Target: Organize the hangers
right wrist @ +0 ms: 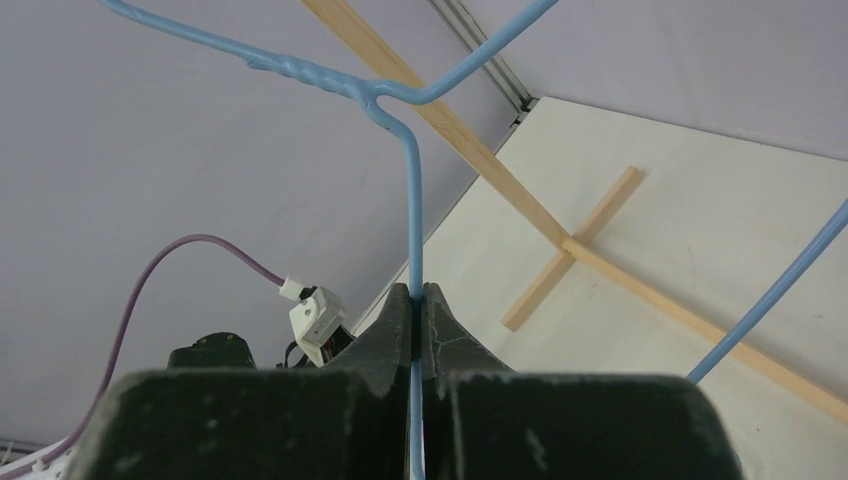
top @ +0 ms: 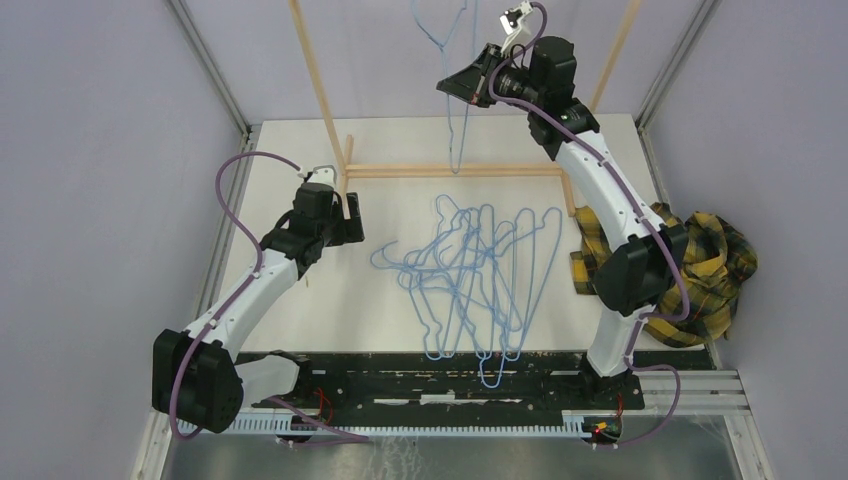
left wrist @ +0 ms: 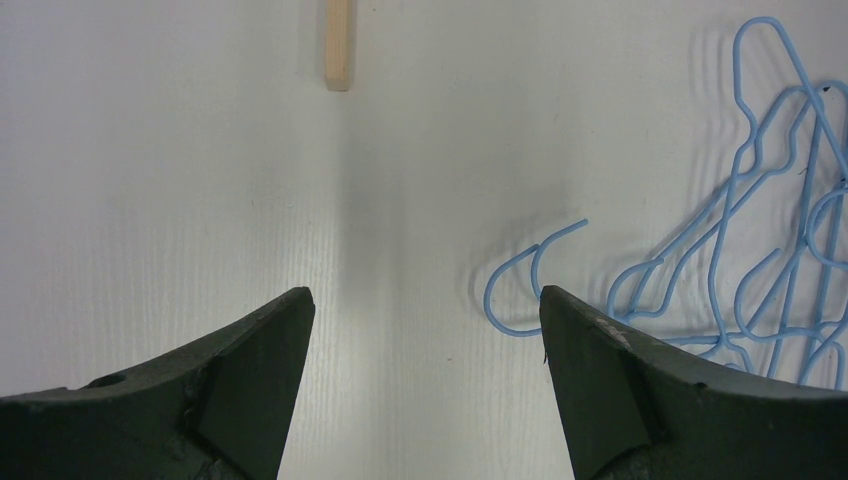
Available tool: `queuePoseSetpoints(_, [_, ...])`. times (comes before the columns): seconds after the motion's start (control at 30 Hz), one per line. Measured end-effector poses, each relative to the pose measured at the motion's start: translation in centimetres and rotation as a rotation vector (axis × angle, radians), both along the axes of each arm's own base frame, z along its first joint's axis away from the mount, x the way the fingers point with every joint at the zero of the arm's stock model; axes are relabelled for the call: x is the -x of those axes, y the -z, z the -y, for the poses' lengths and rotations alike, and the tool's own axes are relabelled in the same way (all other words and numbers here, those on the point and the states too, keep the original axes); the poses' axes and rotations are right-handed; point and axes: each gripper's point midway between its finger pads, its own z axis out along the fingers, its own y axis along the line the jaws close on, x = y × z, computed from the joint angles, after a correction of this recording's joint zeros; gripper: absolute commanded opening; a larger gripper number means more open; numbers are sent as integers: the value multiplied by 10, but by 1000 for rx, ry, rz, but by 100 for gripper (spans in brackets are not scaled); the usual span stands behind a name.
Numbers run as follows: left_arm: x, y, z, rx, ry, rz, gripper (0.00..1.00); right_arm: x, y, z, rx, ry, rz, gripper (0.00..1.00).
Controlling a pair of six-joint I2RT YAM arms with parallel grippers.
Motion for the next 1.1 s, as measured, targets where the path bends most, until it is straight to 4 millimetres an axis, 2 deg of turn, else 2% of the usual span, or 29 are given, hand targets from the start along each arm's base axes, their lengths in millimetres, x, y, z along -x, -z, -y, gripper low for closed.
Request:
queuePoseSetpoints(0.33, [0, 0, -1, -2, -3, 0, 90, 17, -22, 2, 0, -41, 73, 1])
queuePoseSetpoints(0.53, [0, 0, -2, -8, -9, 1, 90, 15, -33, 10, -6, -22, 100, 1])
queuePoseSetpoints(0.7, [1, 1, -4, -16, -15, -5, 90, 1, -49, 24, -24, 27, 136, 1])
queuePoseSetpoints(0.8, [2, 2, -5, -19, -17, -10, 90, -10, -52, 34, -38, 57, 141, 1])
queuePoseSetpoints(0.93, [2, 2, -6, -25, -24, -8, 90, -29, -42, 45, -41, 101, 114, 1])
queuePoseSetpoints(1.1, [2, 1, -9, -32, -33, -6, 90, -53, -21, 60, -41, 158, 54, 1])
